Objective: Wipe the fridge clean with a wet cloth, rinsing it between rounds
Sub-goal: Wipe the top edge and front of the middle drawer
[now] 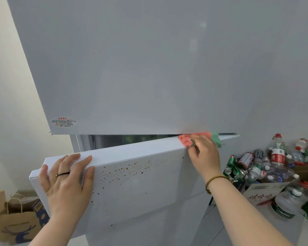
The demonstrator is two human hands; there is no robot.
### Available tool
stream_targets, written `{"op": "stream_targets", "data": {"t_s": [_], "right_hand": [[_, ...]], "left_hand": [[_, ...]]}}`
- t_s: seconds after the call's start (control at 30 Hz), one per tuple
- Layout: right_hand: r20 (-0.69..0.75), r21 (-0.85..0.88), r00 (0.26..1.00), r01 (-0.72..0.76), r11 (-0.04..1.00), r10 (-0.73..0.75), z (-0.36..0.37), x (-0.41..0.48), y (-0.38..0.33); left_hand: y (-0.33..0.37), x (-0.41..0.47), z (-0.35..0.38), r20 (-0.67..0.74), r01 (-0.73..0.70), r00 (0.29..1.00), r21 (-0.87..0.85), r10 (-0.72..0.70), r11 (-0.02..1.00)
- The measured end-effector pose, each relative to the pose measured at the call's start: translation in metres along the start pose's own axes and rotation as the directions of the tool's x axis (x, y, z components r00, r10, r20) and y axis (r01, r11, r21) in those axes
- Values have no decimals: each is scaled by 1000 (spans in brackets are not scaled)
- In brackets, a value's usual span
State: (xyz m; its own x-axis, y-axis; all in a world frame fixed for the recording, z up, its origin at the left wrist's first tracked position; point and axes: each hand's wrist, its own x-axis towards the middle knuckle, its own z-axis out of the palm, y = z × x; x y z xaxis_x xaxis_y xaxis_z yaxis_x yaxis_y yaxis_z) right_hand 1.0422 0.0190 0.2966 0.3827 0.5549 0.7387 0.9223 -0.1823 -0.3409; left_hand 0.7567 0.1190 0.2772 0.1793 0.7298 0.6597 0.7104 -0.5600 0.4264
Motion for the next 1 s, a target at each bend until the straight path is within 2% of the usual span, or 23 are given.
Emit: {"op": "stream_targets", "data": {"t_s": [0.07, 0.23, 0.43, 0.5, 0.57, 0.63, 0.7, 0.8, 0.9, 0.97, 1.0], "right_hand": [[12, -18, 1000, -9, 1000, 9, -8, 2, 12], [-57, -51, 981, -191, 980, 188, -31, 6, 59], [-165, -1, 927, -343, 939, 338, -14, 3, 43], [-192, -22, 944, -277, 961, 267, -3, -1, 22], [-242, -40, 965, -119, 992, 106, 11, -6, -6], [-253, 8, 967, 27, 1000, -24, 29, -8, -38], [-219, 87, 971, 115, 990, -93, 44, -13, -73], [-136, 124, 973, 202, 972, -185, 58, -20, -106], [-102, 120, 948, 314, 942, -303, 53, -15, -98], [-108, 93, 950, 301, 949, -291, 43, -12, -70], [-116, 66, 965, 242, 968, -234, 35, -10, -53]], "left_hand": [[-2, 0, 0, 7, -8, 1000, -15, 8, 1000], [-4, -3, -1, 19, -14, 1000, -15, 14, 1000], [-4, -1, 1, 8, -21, 1000, 10, 21, 1000], [-5, 2, 4, 6, -10, 1000, 10, 10, 1000], [-7, 5, 5, 13, -6, 1000, 12, 6, 1000], [-8, 8, 6, 19, -5, 1000, 16, 4, 1000], [-8, 8, 6, 22, -10, 1000, 14, 10, 1000], [-10, 6, 5, 44, -44, 998, 17, 43, 999], [-14, 4, -1, 86, -115, 990, 9, 113, 993], [-18, 4, -7, 106, -175, 979, 5, 173, 985], [-21, 5, -11, 116, -199, 974, 6, 197, 980]]}}
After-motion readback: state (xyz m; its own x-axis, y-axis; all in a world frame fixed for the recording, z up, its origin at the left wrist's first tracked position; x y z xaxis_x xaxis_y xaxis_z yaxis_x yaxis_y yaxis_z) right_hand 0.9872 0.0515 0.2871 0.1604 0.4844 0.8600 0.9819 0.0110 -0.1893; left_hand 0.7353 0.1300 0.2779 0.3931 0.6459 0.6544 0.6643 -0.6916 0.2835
